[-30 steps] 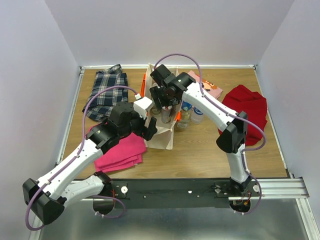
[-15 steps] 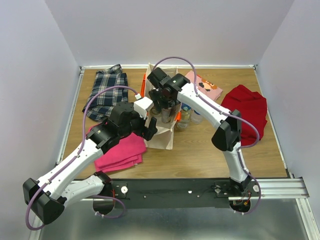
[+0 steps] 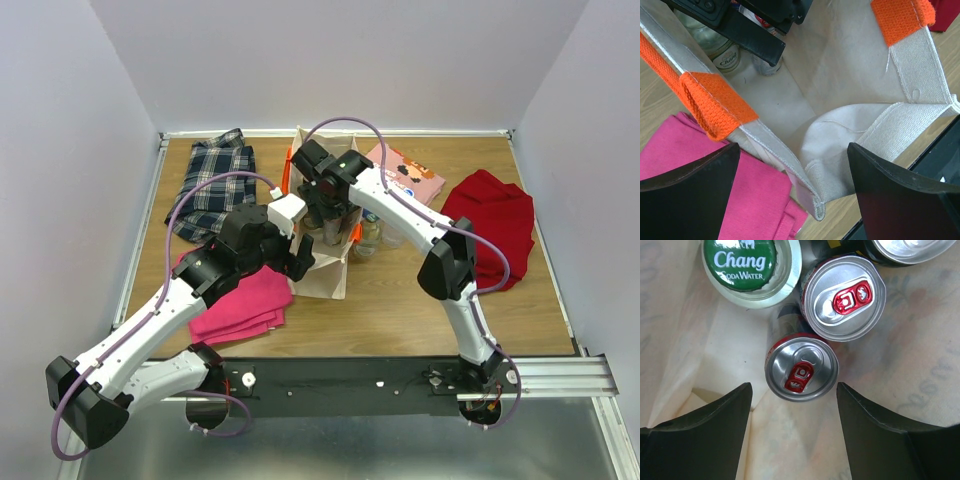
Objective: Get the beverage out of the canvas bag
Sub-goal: Take out the drink from the canvas bag.
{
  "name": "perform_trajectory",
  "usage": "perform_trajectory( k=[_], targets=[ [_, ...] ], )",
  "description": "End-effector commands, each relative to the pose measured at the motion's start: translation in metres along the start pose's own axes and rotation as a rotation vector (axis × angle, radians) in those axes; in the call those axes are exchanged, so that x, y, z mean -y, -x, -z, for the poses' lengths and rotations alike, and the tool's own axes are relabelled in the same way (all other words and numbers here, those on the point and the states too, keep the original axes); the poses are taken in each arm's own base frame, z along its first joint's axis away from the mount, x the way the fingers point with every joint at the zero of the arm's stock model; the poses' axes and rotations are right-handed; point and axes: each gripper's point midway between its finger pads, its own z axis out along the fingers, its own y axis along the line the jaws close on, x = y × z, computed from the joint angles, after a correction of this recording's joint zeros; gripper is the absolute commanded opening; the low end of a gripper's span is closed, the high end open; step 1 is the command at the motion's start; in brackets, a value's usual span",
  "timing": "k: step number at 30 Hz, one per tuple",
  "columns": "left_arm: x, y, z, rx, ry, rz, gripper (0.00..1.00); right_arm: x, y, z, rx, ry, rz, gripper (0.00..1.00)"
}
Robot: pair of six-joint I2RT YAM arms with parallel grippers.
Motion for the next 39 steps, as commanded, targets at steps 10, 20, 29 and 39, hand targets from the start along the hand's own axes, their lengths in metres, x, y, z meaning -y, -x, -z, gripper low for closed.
perform_trajectory(
  k=[10,20,29,39],
  targets=[
    [0.002,-0.023,-0.001,-0.071,-0.013,-0.015,0.98,-0.013,0.008,-0.011,0.038,0.048,0.006,0.76],
    [0.001,-0.023,0.000,-0.069,-0.005,-0.012,0.98,-0.015,0.007,-0.009,0.047,0.064,-0.011,0.59],
    [0.000,-0.024,-0.001,-0.075,0.000,-0.012,0.98,-0.016,0.001,-0.015,0.032,0.062,-0.003,0.71],
    [-0.002,-0.023,0.000,-0.076,0.011,-0.014,0.98,-0.018,0.000,-0.016,0.029,0.077,0.002,0.54]
  ],
)
